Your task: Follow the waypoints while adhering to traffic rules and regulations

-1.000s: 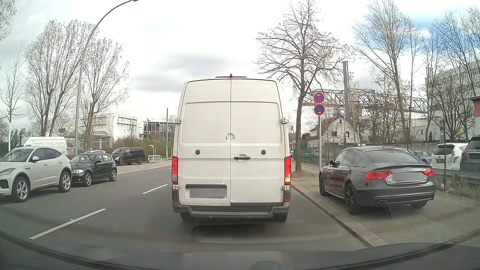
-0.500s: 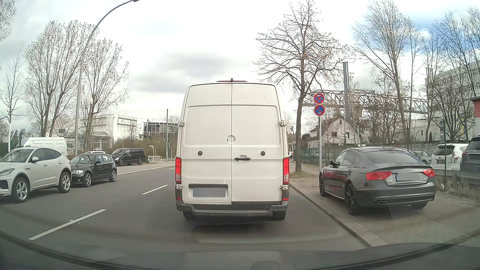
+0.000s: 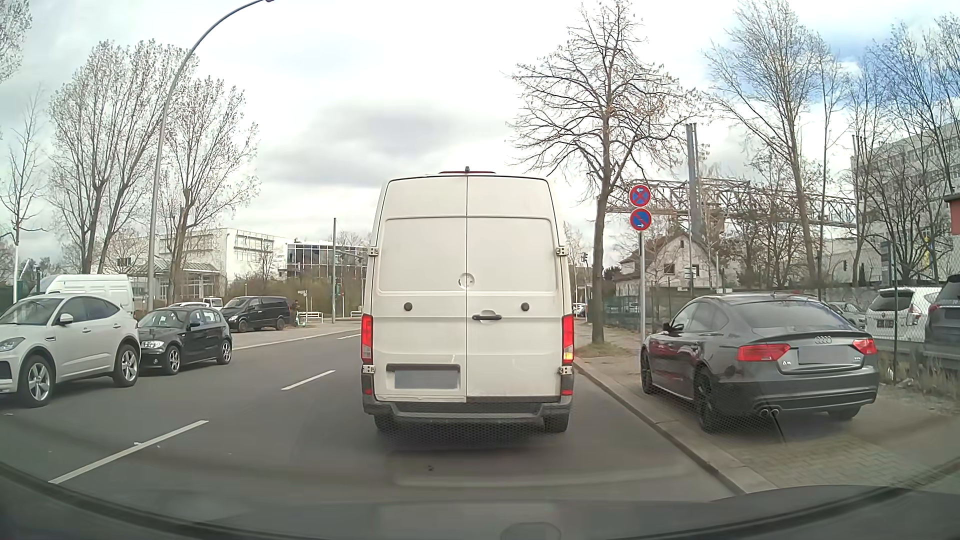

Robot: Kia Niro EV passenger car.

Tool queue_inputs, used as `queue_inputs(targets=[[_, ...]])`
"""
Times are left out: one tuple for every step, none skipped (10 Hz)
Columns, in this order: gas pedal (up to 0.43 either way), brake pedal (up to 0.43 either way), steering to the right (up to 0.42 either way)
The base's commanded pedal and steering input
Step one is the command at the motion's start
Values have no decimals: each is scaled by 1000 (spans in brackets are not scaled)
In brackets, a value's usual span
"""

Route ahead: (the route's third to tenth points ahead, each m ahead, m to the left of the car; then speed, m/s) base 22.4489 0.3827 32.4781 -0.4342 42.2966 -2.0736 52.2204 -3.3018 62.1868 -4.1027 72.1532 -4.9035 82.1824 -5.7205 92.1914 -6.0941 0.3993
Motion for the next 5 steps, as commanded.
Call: queue_inputs(targets=[[0,0,-17],[0,0,-17],[0,0,-17],[47,0,-19],[59,0,-21]])
